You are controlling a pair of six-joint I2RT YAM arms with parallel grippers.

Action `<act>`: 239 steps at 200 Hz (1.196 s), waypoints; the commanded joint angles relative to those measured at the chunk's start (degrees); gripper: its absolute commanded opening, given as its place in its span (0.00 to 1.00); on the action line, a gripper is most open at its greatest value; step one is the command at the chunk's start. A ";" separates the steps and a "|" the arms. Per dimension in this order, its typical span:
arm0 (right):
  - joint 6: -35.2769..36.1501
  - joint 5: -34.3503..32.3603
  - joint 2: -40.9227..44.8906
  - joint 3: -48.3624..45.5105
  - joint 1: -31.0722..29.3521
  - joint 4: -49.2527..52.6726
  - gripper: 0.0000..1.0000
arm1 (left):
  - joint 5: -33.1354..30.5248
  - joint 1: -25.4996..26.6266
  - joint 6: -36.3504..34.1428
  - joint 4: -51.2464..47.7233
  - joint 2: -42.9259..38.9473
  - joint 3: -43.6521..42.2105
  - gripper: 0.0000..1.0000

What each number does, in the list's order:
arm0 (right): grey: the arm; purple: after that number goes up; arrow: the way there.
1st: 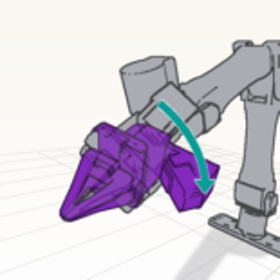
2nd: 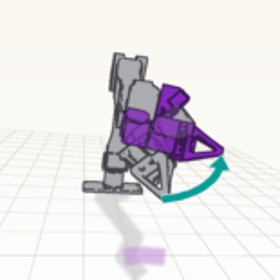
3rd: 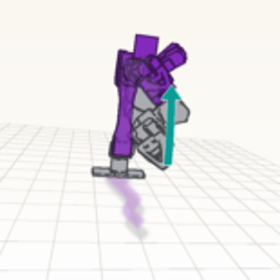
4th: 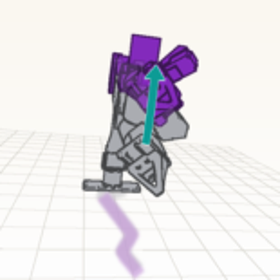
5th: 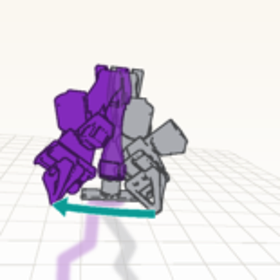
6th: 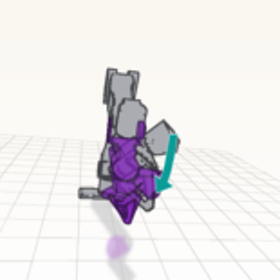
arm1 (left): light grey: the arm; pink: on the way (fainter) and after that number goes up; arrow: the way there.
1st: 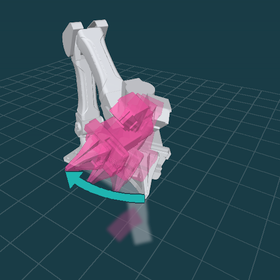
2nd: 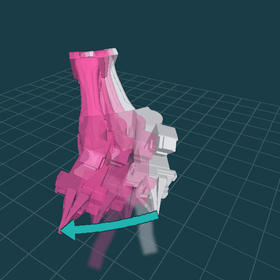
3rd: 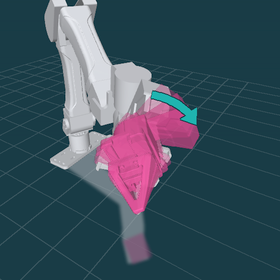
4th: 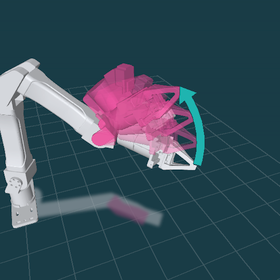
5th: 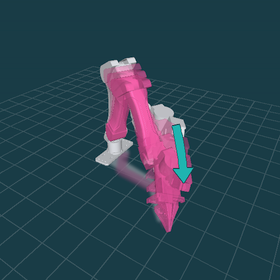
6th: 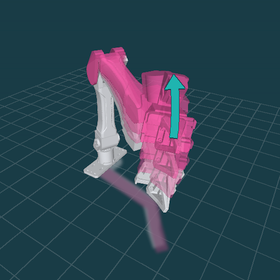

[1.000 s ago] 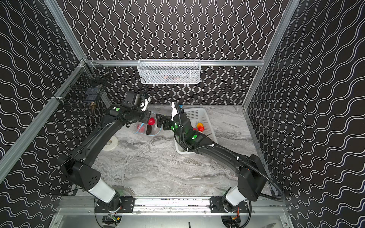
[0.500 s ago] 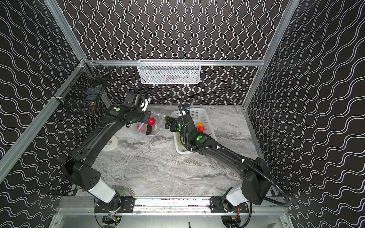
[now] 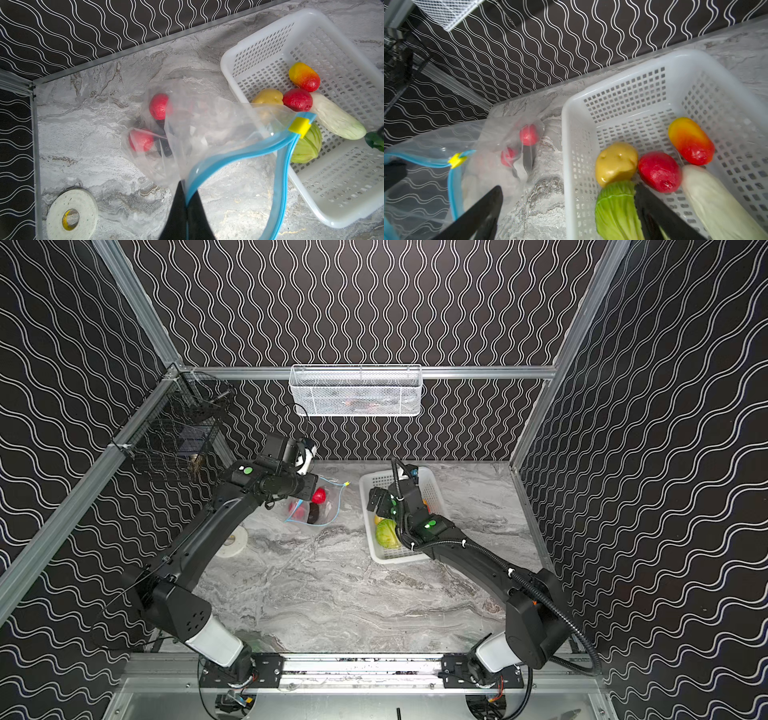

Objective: Place the food in the zip-top bag and seal the zipper
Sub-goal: 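Move the open right gripper back over the basket above the green cabbage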

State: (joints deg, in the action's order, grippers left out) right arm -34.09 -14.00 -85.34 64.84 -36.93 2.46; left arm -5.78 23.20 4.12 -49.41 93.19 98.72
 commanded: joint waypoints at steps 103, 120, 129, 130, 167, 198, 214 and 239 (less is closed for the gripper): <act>-1.58 2.32 -5.15 4.30 1.95 12.81 0.99 | -0.52 -0.09 -0.34 0.32 1.43 0.95 0.00; -1.47 3.18 -6.01 4.83 2.10 14.07 0.99 | -0.55 -0.13 -0.34 0.20 1.56 1.07 0.00; -1.49 3.36 -6.45 5.09 2.12 14.85 0.99 | -0.55 -0.09 -0.33 0.15 1.56 1.15 0.00; -1.50 3.41 -6.48 5.11 2.12 14.94 0.99 | -0.55 -0.09 -0.34 0.12 1.56 1.18 0.00; -1.19 4.19 -7.88 6.17 2.30 18.13 0.99 | -0.63 -0.13 -0.39 0.45 1.04 0.61 0.00; -0.55 6.10 -9.59 7.76 2.73 20.99 0.99 | -0.91 -0.10 -0.34 0.58 0.42 0.33 0.00; -0.98 6.20 -10.99 9.57 2.90 23.92 0.99 | -0.96 -0.13 -0.25 0.70 0.29 0.42 0.00; -1.49 5.83 -12.04 10.33 2.99 25.75 0.99 | -0.81 -0.09 -0.20 0.45 0.77 0.61 0.00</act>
State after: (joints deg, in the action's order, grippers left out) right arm -35.07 -8.29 -96.66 74.32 -34.04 24.43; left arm -6.22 23.16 4.12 -49.39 93.89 99.02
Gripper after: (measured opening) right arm 0.988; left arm 0.049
